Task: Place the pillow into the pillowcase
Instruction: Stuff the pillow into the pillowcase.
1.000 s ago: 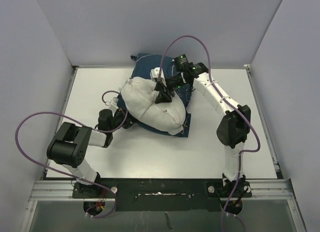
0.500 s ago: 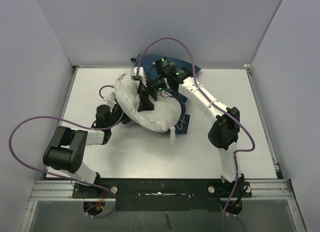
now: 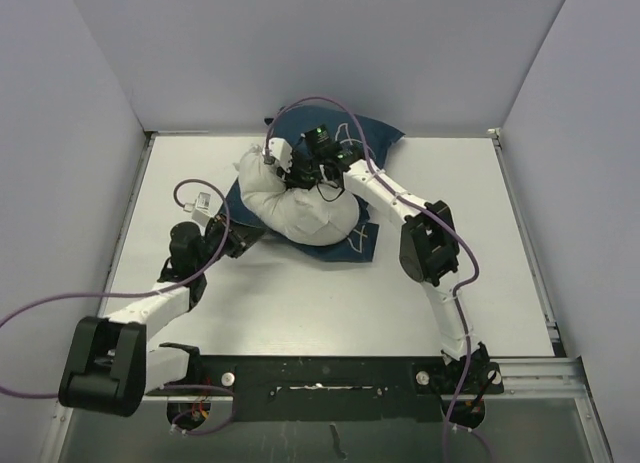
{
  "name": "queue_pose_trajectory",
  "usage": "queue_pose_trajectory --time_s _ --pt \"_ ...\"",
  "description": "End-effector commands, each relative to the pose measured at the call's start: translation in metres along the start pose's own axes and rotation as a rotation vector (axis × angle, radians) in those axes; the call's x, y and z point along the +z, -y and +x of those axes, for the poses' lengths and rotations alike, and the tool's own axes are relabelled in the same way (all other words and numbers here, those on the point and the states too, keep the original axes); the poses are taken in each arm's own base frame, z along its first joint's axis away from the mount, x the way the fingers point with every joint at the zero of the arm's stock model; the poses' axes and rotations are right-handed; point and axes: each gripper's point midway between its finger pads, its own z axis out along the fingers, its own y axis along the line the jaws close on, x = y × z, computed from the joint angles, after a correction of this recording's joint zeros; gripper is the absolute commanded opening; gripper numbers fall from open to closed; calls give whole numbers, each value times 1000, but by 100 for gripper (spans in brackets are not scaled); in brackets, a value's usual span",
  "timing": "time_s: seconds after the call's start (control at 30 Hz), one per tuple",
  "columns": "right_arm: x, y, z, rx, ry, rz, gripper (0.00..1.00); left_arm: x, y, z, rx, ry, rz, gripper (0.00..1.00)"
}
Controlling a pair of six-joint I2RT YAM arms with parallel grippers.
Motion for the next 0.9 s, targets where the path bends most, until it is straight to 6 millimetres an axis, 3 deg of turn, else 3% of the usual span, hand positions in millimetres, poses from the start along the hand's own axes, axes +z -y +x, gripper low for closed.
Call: queue_pose_trajectory --time_s 0.0,0.17,0.23,0.3,0.43,0.53,0.63,0.73,0.87 --pt "-4 54 153 -62 -437 204 0 -31 79 -11 127 11 279 0" --pt "3 26 157 -63 -417 106 0 -37 78 -14 118 24 260 0" --pt "-5 15 139 39 -307 29 0 -37 68 -14 108 30 214 0" --pt "-21 6 101 177 -120 -94 0 -34 49 -13 95 32 133 0" --pt "-54 25 39 342 97 -149 0 -22 19 -14 51 65 2 24" --pt "-72 43 2 377 190 -133 0 -5 14 -10 62 65 4 39" --pt "-82 54 -16 414 245 -132 0 19 13 5 92 30 4 55" --pt "-90 58 -27 437 280 -136 0 40 9 11 98 44 24 59" --pt "-96 56 -34 449 299 -145 0 64 20 7 138 81 48 70"
